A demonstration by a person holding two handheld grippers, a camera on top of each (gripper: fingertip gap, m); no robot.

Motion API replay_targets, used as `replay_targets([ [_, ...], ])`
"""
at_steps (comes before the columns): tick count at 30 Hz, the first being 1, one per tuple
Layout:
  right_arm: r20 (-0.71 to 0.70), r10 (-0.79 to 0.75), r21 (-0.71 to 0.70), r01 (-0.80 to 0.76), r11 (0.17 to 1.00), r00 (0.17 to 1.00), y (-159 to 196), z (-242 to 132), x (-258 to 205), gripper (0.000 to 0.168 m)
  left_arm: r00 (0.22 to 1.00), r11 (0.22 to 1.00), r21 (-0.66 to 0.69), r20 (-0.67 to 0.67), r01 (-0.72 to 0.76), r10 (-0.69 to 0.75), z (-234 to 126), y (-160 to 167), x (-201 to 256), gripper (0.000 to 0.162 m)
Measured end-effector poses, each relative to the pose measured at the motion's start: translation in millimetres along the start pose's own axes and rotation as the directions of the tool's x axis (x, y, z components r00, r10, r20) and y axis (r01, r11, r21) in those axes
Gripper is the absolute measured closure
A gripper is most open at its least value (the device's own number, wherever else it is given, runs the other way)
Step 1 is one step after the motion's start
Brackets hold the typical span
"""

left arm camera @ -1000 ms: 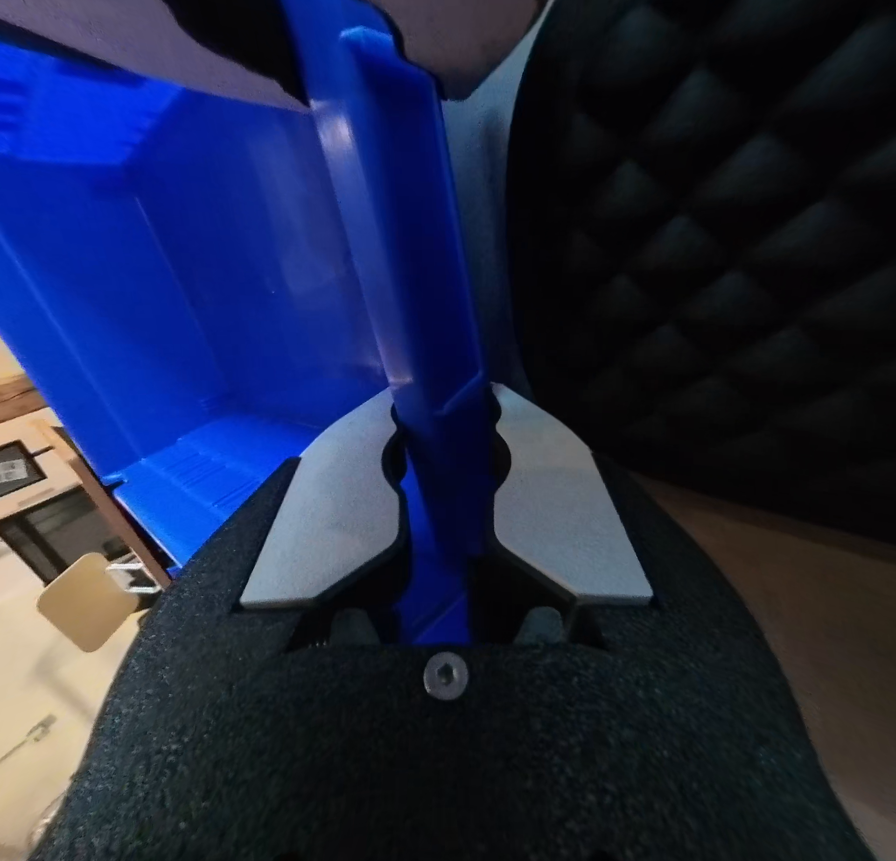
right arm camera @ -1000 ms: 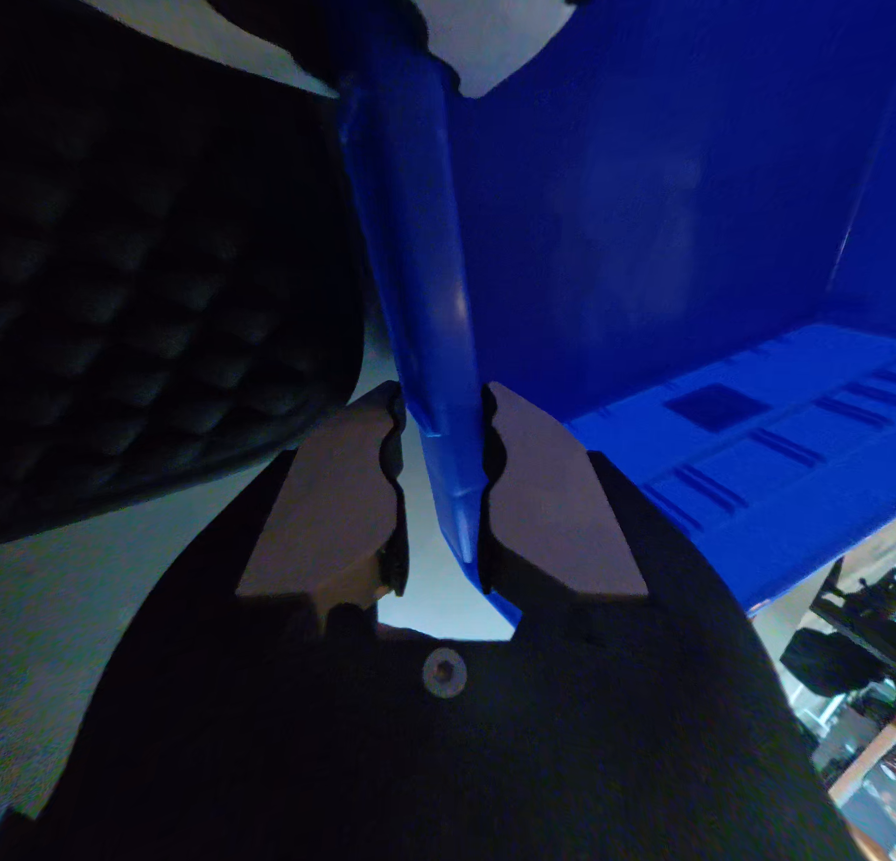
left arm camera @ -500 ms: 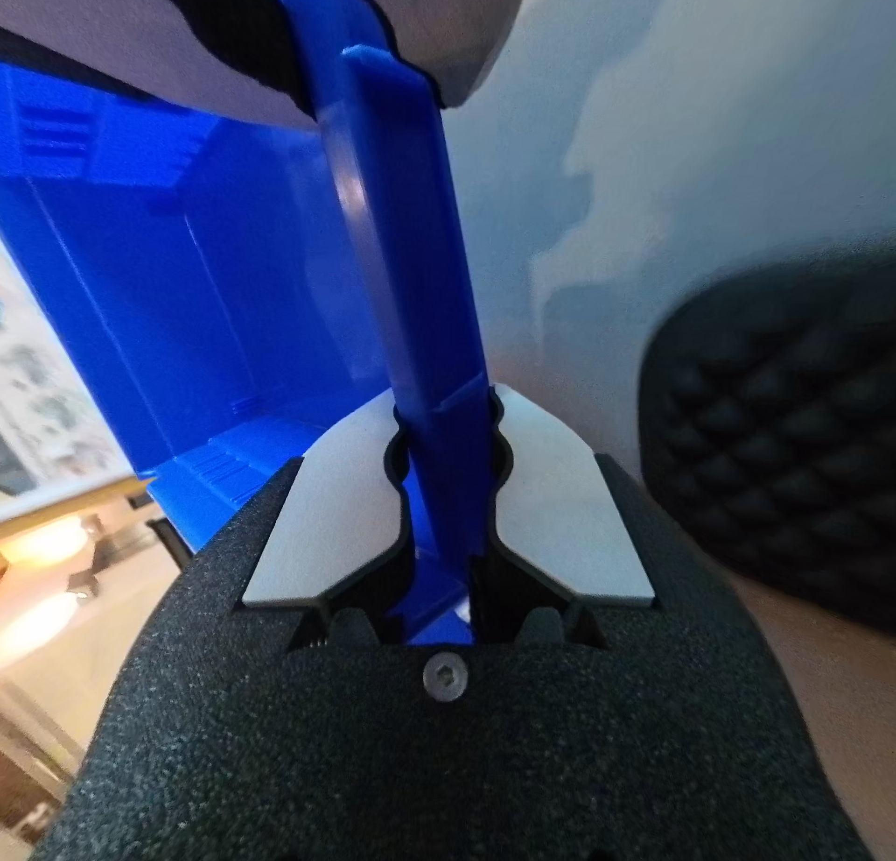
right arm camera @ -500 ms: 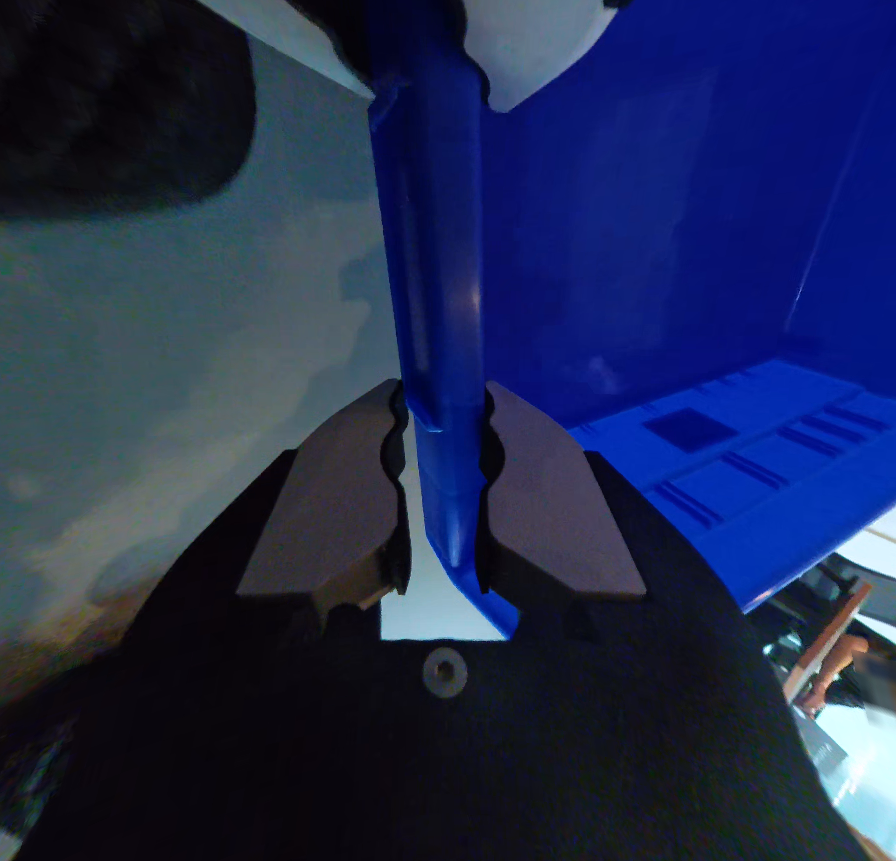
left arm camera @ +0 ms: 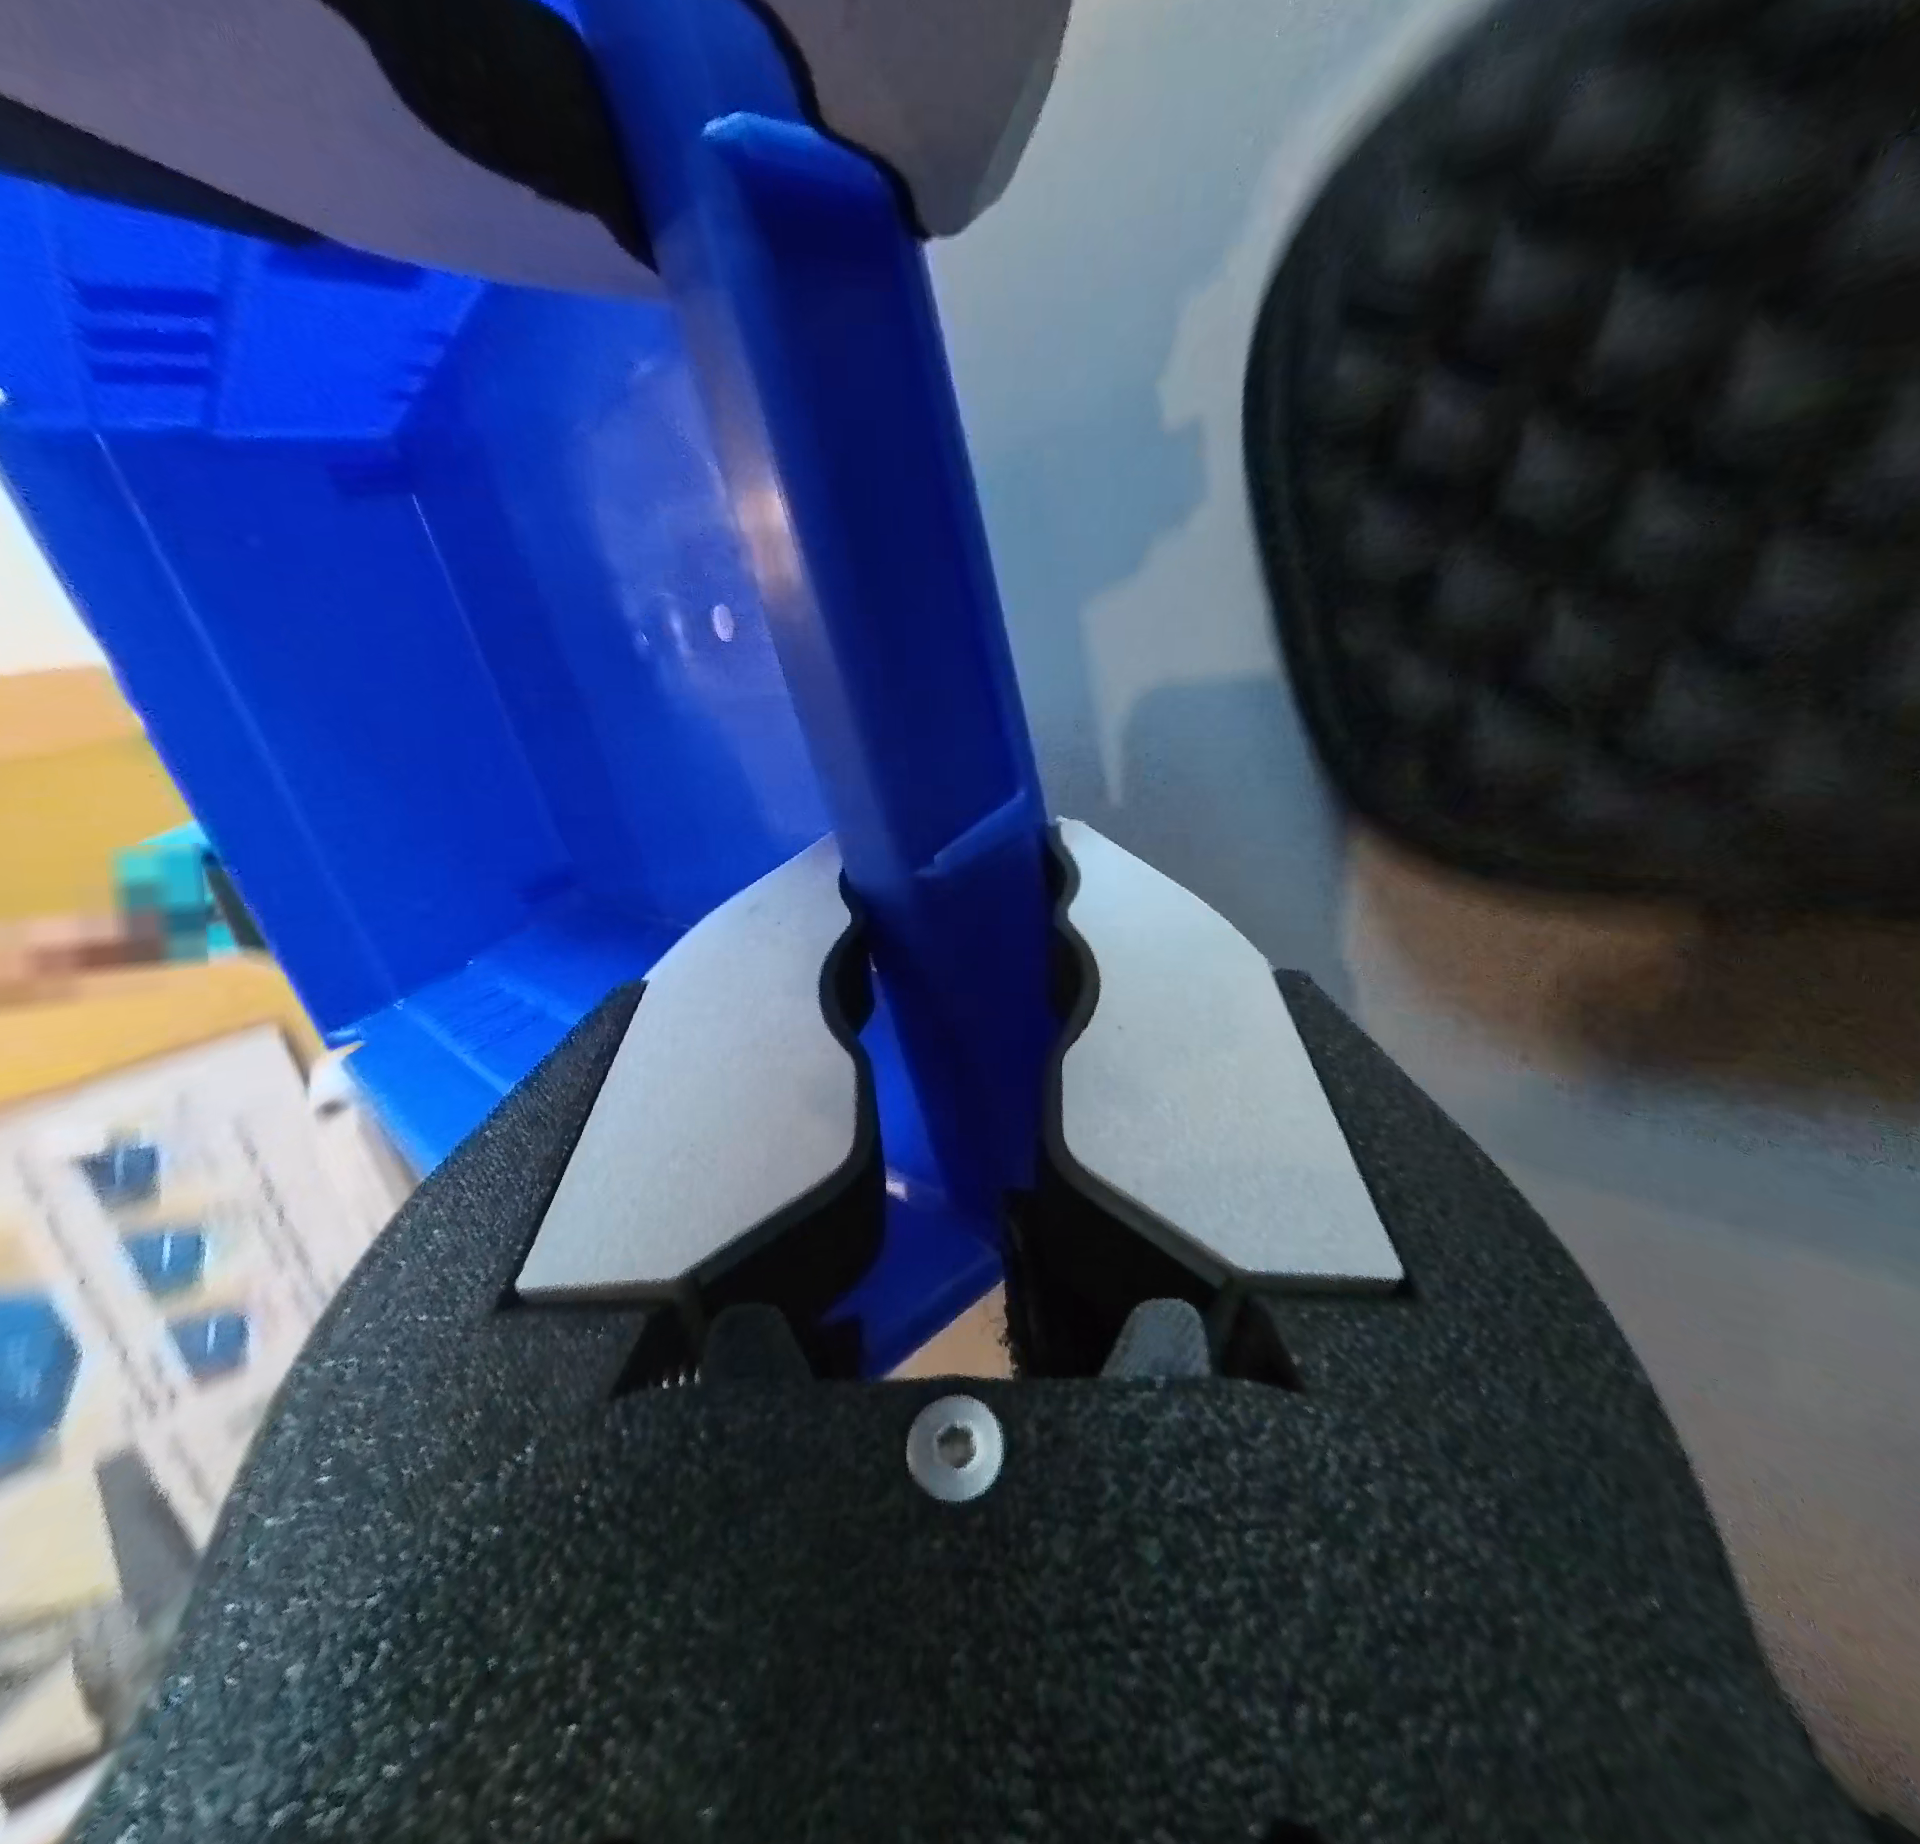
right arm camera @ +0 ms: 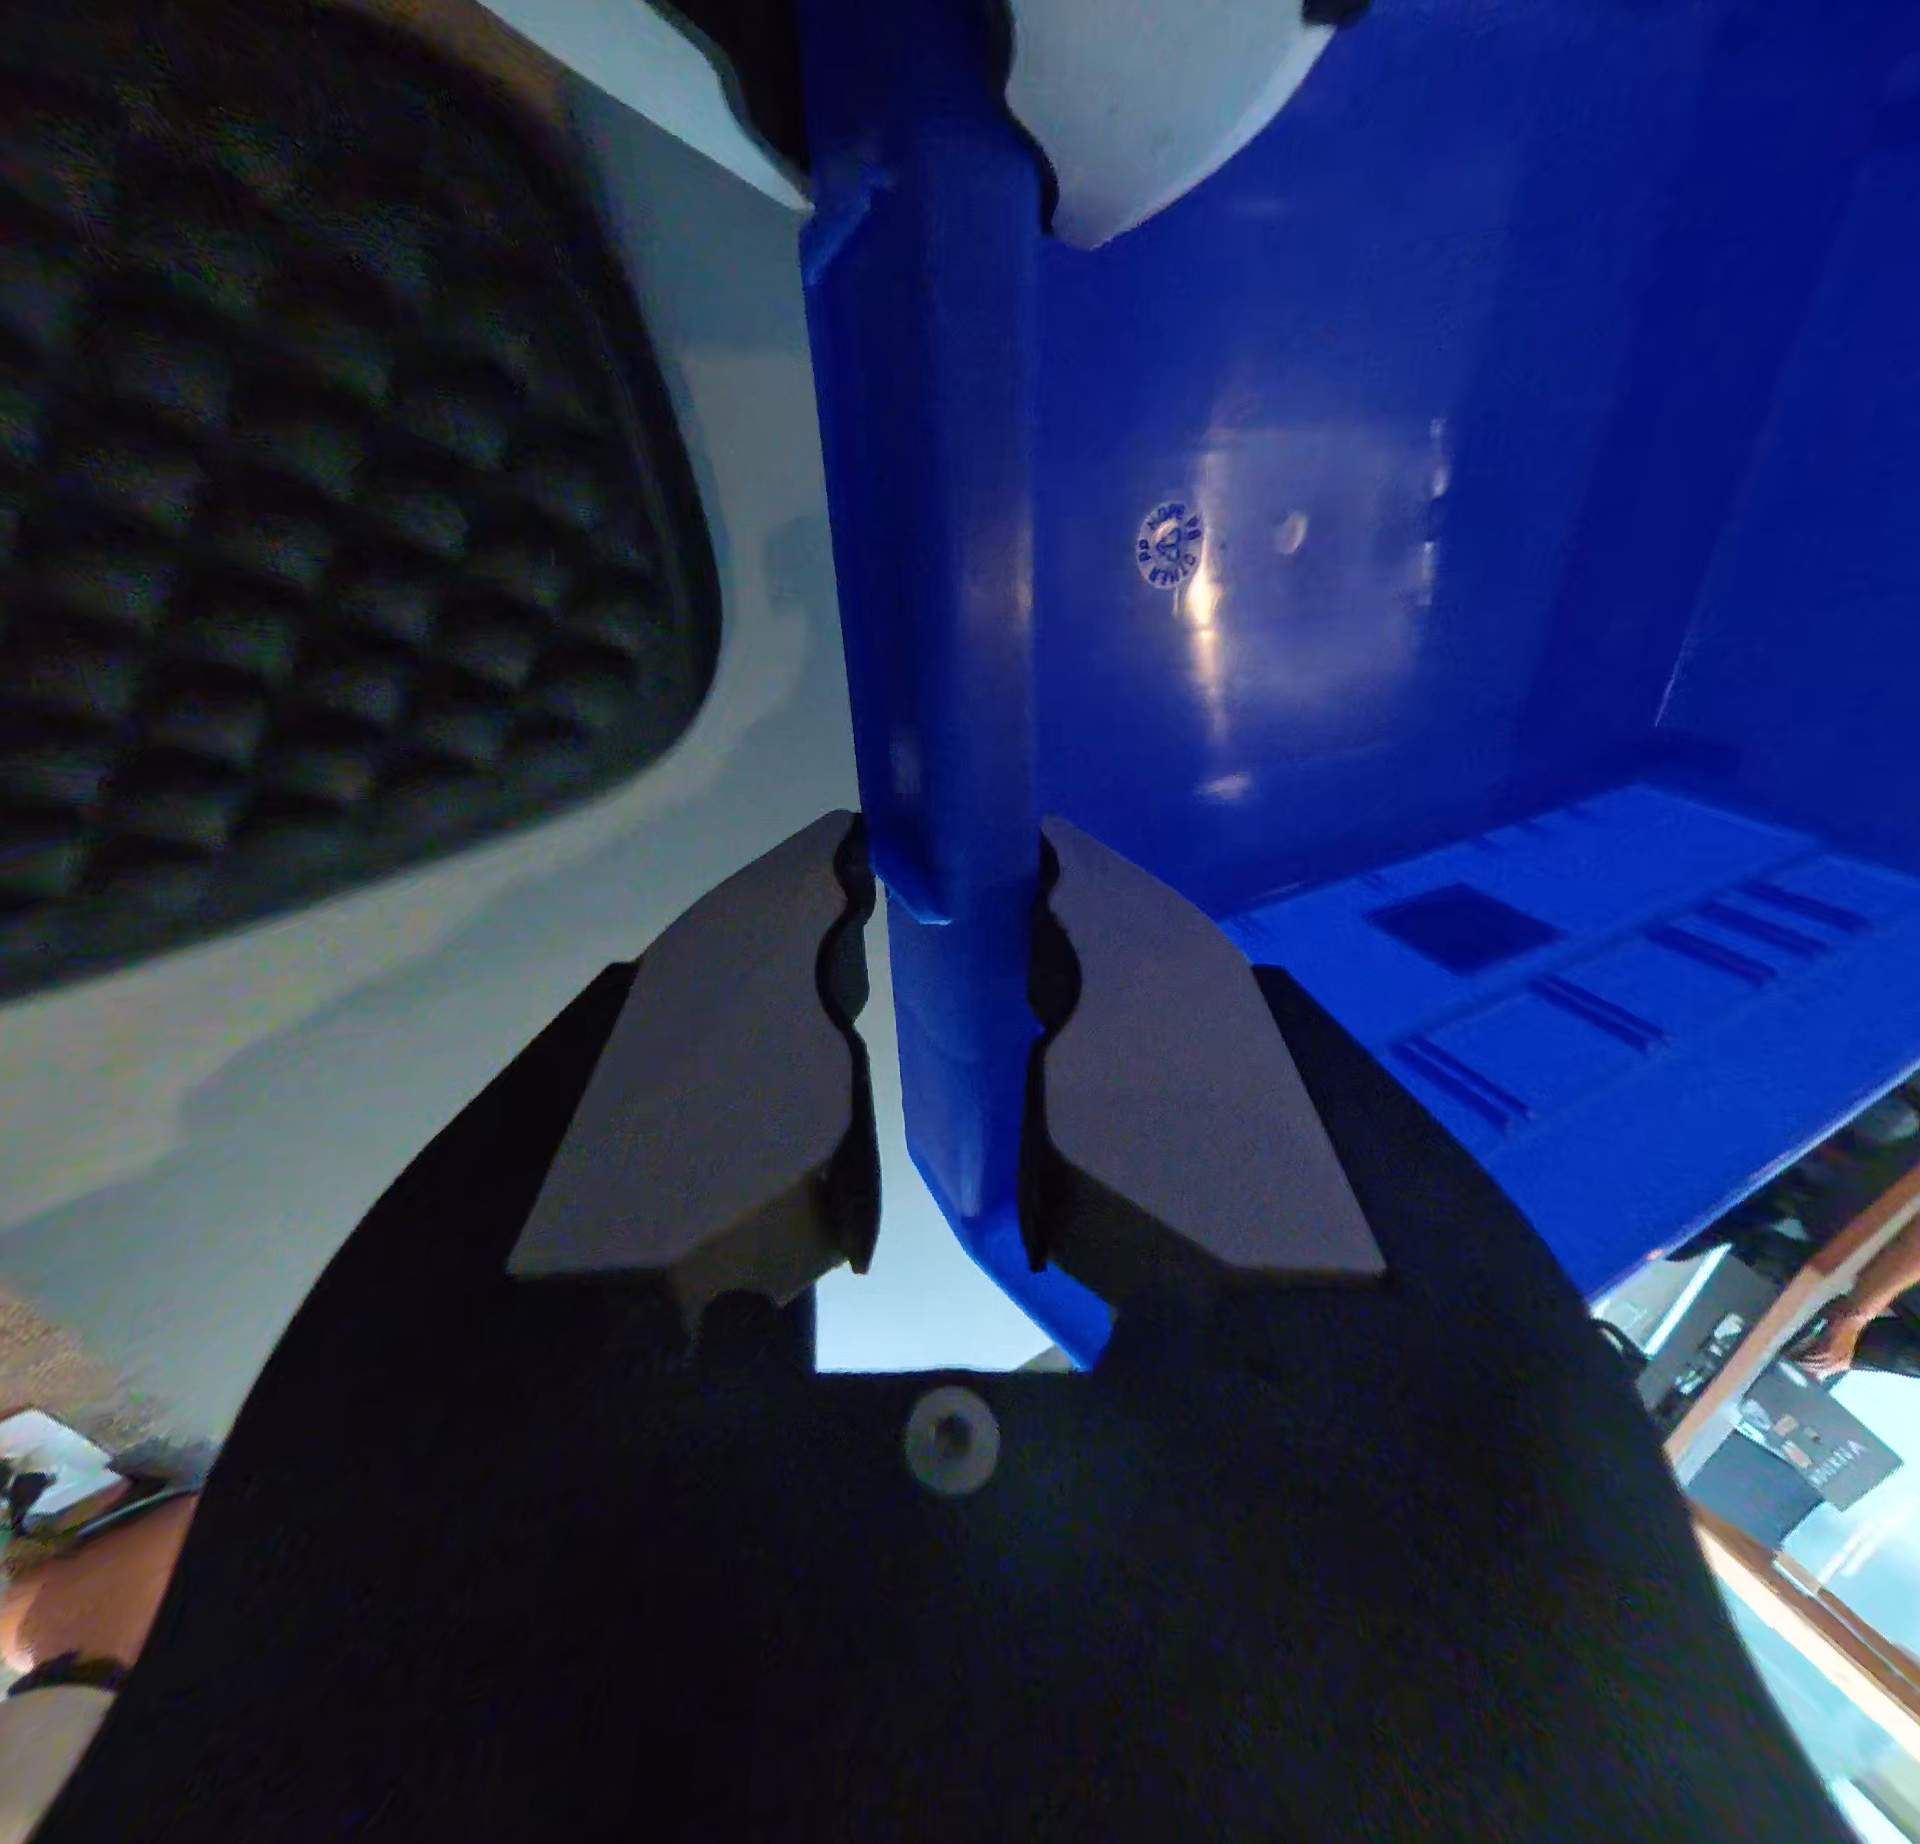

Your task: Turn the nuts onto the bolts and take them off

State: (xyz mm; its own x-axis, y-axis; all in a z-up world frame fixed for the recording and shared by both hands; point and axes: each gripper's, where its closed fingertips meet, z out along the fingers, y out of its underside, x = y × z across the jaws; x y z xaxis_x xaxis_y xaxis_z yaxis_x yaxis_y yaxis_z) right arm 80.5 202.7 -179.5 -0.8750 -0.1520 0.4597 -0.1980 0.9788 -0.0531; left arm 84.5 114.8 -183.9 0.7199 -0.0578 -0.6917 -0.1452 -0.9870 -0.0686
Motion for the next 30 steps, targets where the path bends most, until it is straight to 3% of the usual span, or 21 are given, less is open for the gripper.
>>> replay_targets([
  [7, 0.017, -0.033, 0.029, 0.033, 0.999, 0.999, 71, 25, 1, 0.142, 1.0, 1.0, -0.008, -0.023, -0.017, 0.017, 43, -61, -3, 0.131],
  [13, 0.011, -0.037, 0.069, 0.036, 0.997, 0.999, 107, 47, 7, 0.143, 0.999, 0.999, -0.022, -0.029, -0.04, 0.039, 72, -89, -10, 0.131],
  [30, -0.018, -0.058, 0.076, 0.059, 0.995, 0.998, 125, 72, 29, 0.141, 0.998, 0.998, -0.014, -0.021, -0.06, 0.06, 104, -97, -24, 0.125],
])
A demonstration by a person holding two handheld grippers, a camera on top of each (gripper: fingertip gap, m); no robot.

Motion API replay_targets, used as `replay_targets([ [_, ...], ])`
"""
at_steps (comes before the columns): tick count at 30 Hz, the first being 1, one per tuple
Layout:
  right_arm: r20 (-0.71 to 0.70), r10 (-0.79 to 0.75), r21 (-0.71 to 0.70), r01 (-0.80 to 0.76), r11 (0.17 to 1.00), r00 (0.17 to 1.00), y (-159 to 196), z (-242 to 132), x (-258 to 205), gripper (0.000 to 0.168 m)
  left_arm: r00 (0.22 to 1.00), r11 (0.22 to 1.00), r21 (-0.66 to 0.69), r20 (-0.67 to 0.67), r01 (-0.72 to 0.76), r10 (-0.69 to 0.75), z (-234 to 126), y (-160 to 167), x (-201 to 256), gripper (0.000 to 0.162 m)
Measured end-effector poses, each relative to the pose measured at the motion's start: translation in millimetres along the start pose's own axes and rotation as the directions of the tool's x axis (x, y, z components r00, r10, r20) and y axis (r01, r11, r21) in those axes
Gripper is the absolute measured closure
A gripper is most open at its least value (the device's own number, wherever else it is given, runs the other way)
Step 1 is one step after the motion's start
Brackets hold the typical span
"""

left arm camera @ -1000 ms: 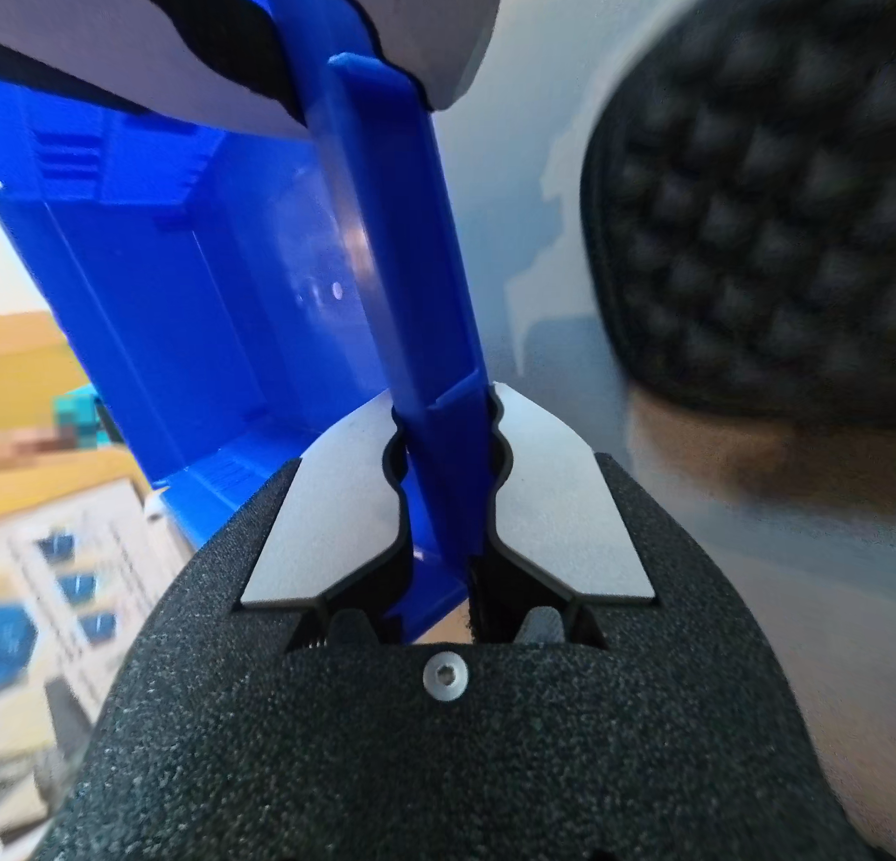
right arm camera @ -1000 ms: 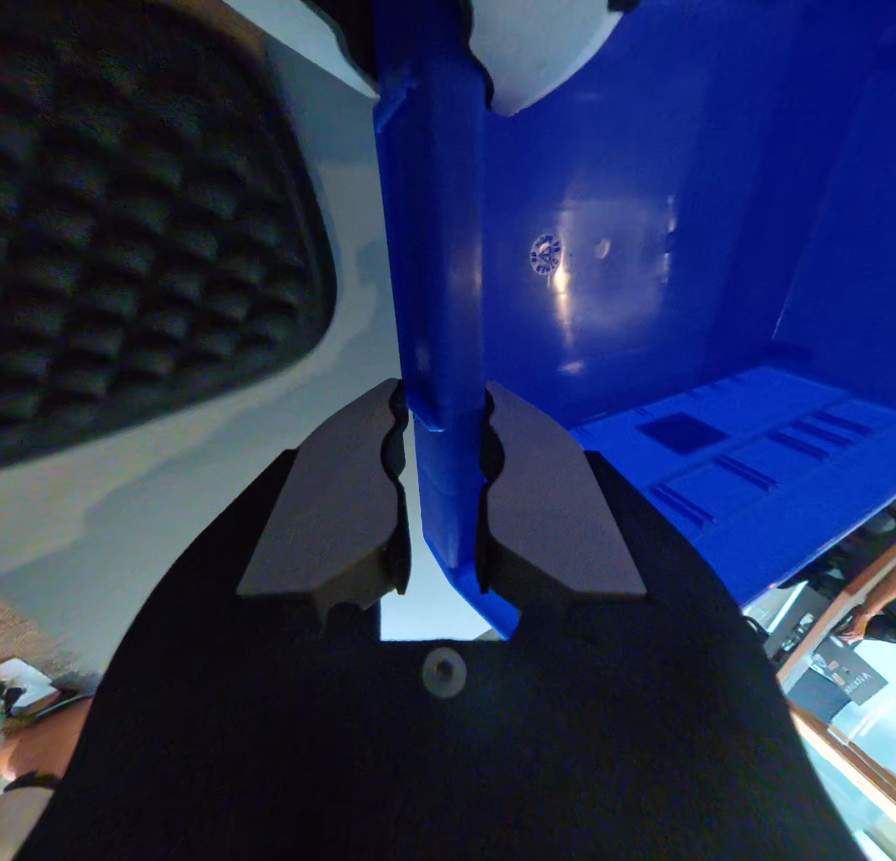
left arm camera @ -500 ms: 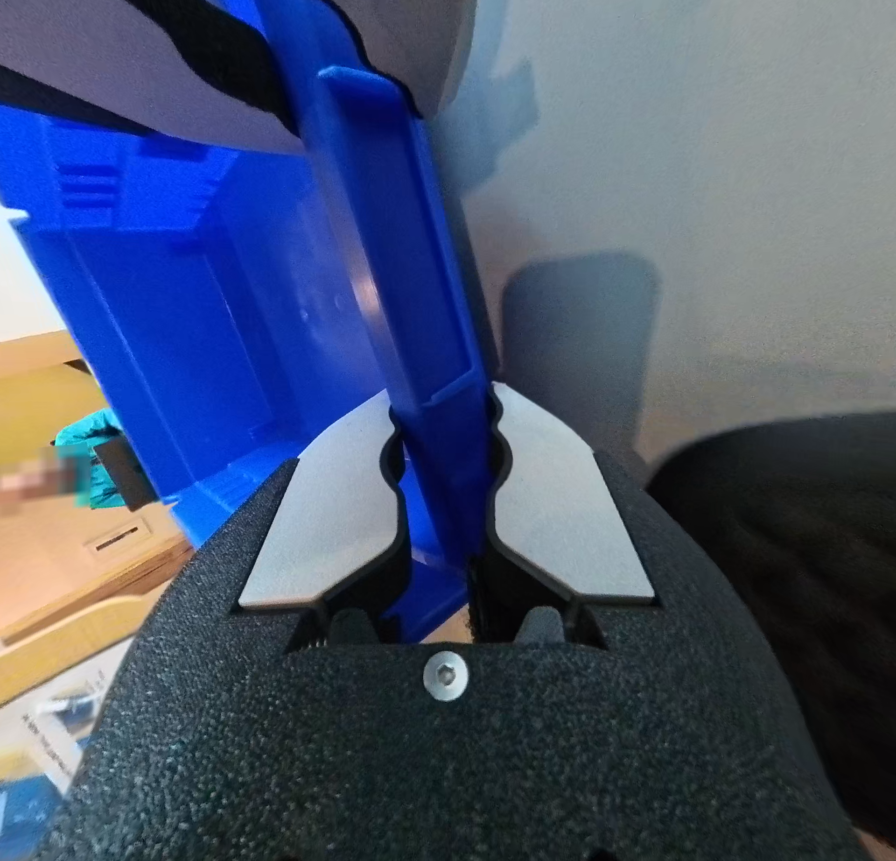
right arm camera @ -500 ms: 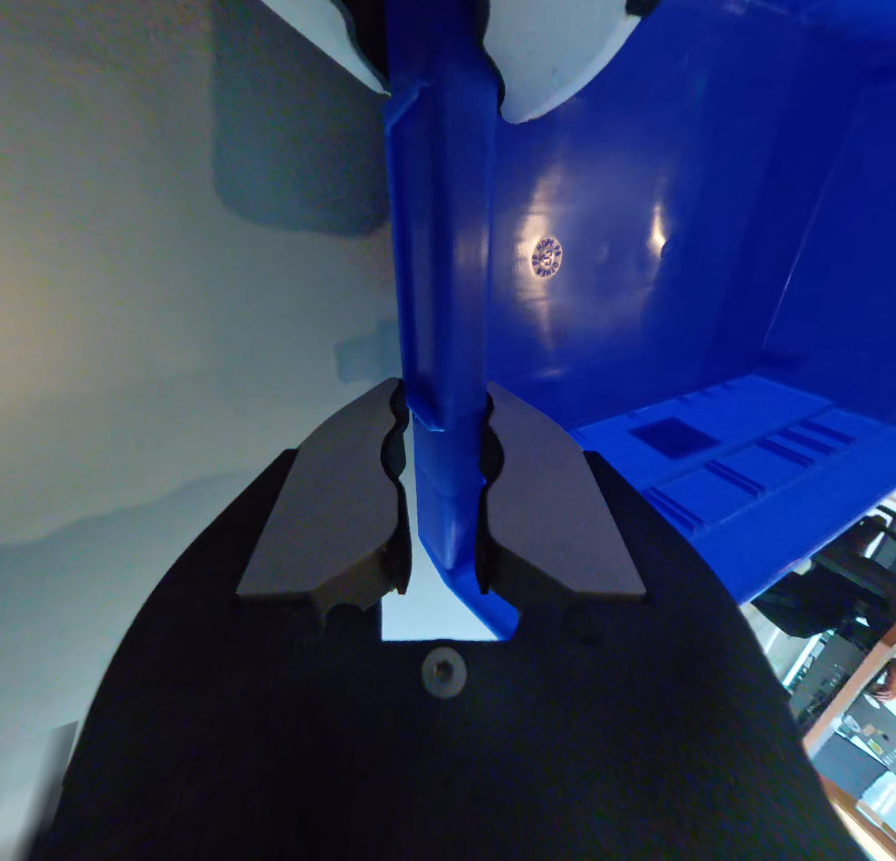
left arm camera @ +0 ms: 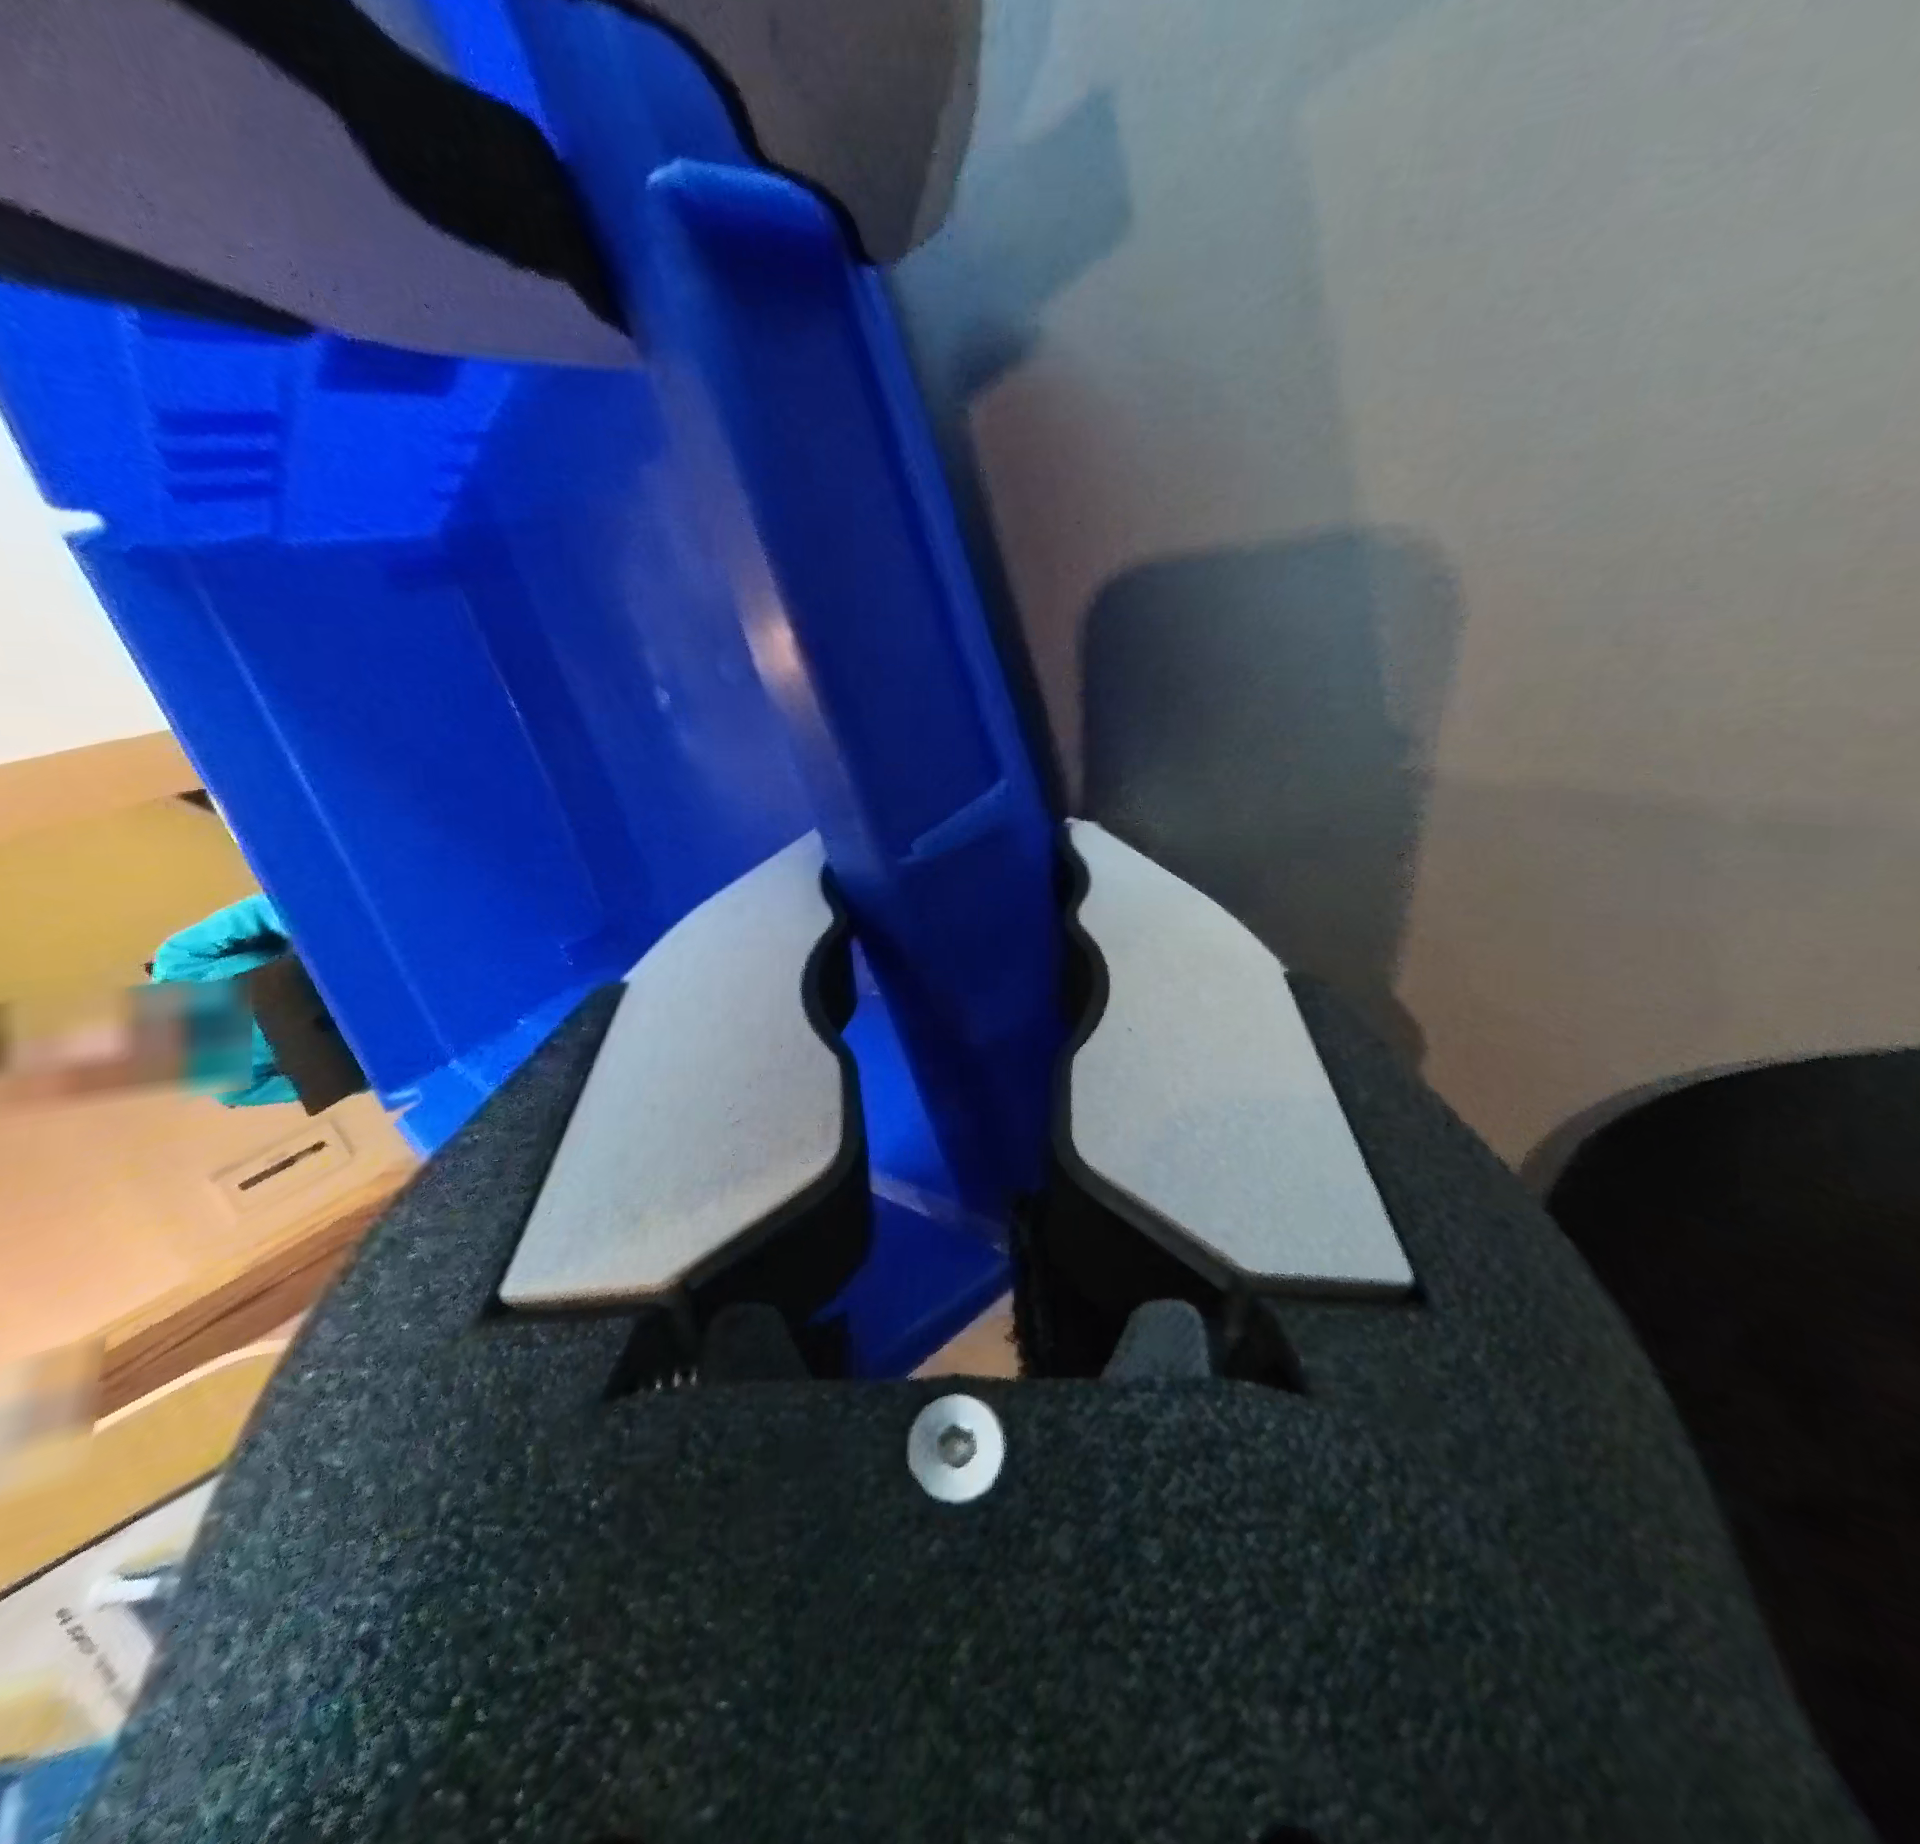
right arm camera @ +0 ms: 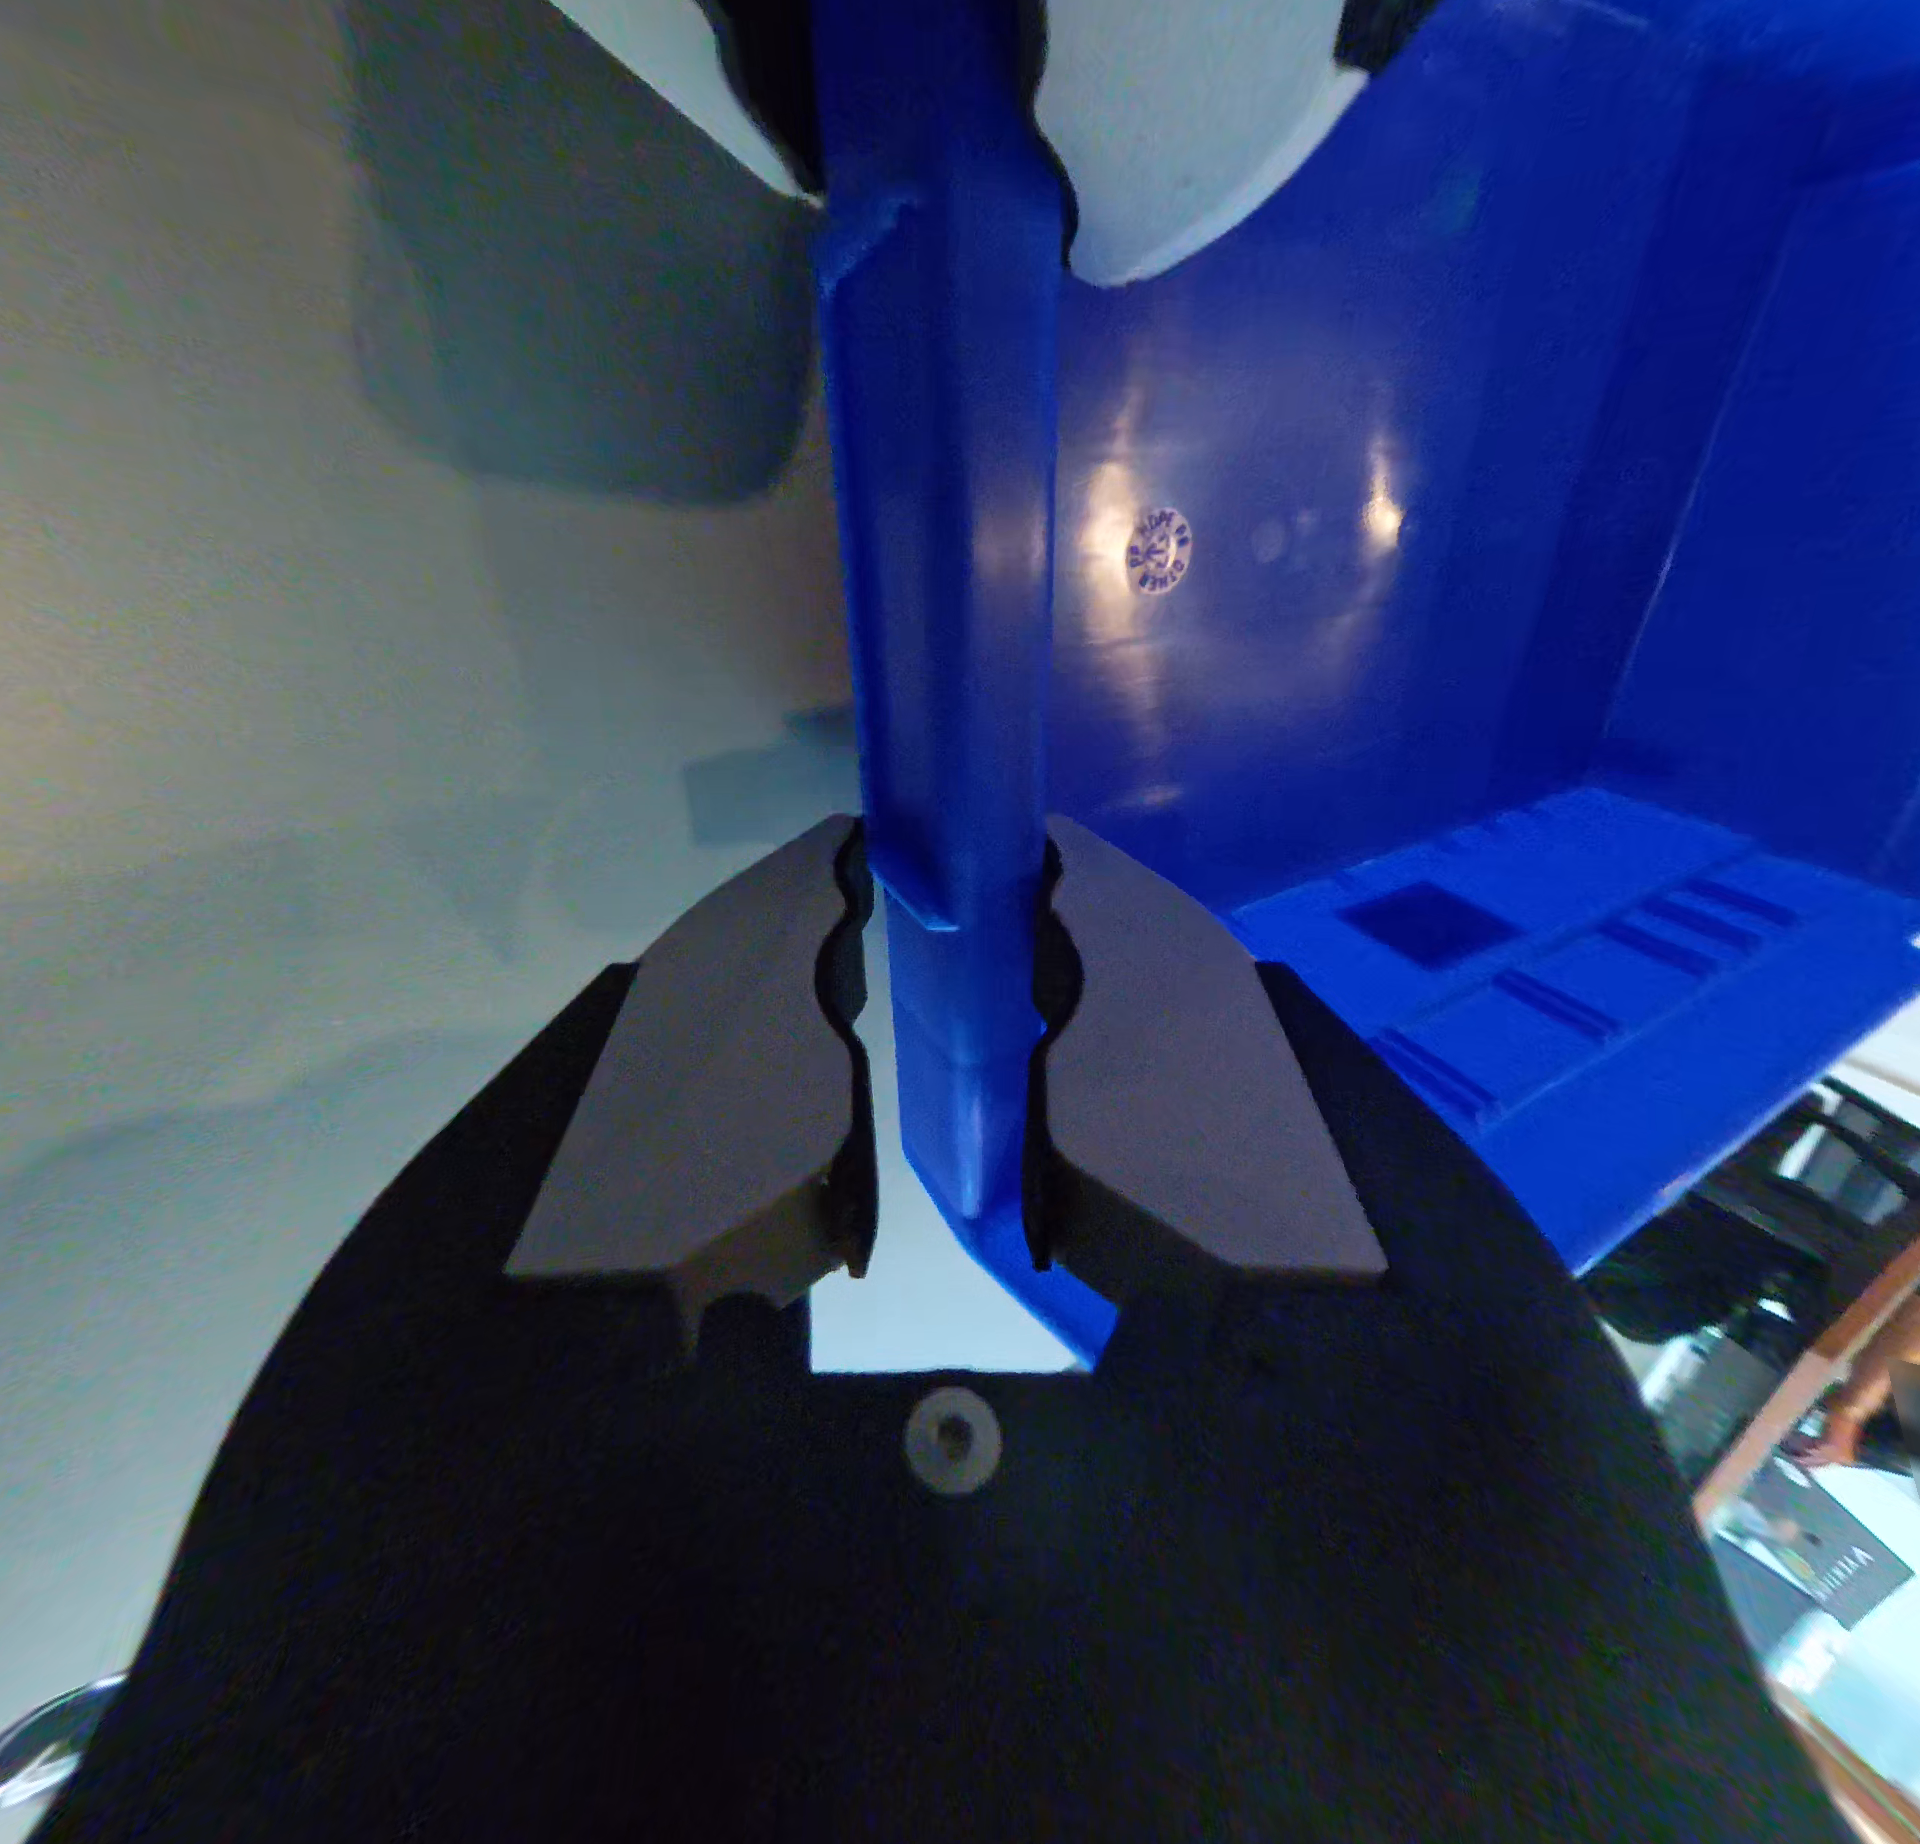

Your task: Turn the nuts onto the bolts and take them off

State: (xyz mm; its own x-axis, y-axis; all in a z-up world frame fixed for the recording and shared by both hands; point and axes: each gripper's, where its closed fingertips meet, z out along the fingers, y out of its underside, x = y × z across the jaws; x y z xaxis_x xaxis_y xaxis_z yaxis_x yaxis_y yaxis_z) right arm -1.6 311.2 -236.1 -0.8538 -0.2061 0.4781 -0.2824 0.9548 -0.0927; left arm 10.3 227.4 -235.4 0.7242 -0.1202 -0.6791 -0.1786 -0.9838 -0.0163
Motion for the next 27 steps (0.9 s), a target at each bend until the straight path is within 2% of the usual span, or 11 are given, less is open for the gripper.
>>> replay_targets([
  [1, -0.014, -0.018, -0.016, 0.017, 1.0, 1.0, 2, 0, 1, 0.139, 1.0, 1.0, 0.0, 0.01, -0.01, 0.01, 0, -2, 0, 0.122],
  [3, -0.013, -0.013, -0.043, 0.012, 0.999, 1.0, 6, 0, 1, 0.11, 0.999, 1.0, -0.005, 0.031, -0.017, 0.017, -3, -4, -2, 0.113],
  [6, 0.008, 0.052, -0.037, -0.051, 0.998, 0.999, 8, -6, 0, 0.083, 0.999, 1.0, 0.011, 0.038, 0.02, -0.02, -9, -6, -6, 0.088],
  [8, 0.018, 0.071, 0.003, -0.071, 0.997, 0.997, 4, -17, -2, 0.073, 0.998, 0.997, 0.041, 0.022, 0.06, -0.061, -16, -6, -6, 0.072],
  [10, 0.038, 0.104, 0.055, -0.106, 0.993, 0.994, -2, -31, -5, 0.063, 0.995, 0.992, 0.088, 0.017, 0.092, -0.094, -25, -8, -5, 0.063],
  [13, 0.058, 0.187, 0.124, -0.193, 0.973, 0.981, -12, -58, -8, 0.054, 0.987, 0.97, 0.182, -0.004, 0.16, -0.162, -48, -12, -5, 0.056],
  [16, 0.065, 0.315, 0.248, -0.321, 0.914, 0.947, -31, -90, -5, 0.05, 0.962, 0.916, 0.3, -0.036, 0.267, -0.269, -79, -10, -12, 0.054],
  [18, 0.039, 0.411, 0.347, -0.398, 0.849, 0.911, -48, -113, 5, 0.051, 0.928, 0.849, 0.385, -0.065, 0.362, -0.367, -104, -3, -23, 0.055],
  [21, 0.029, 0.545, 0.528, -0.476, 0.703, 0.838, -86, -151, 27, 0.053, 0.836, 0.71, 0.475, -0.111, 0.519, -0.537, -142, 24, -47, 0.06],
  [24, 0.034, 0.657, 0.672, -0.504, 0.543, 0.753, -123, -184, 53, 0.053, 0.712, 0.57, 0.512, -0.124, 0.642, -0.691, -174, 72, -72, 0.066],
  [27, 0.128, 0.743, 0.766, -0.541, 0.347, 0.657, -161, -208, 80, 0.053, 0.586, 0.465, 0.528, -0.079, 0.711, -0.807, -199, 134, -93, 0.073],
])
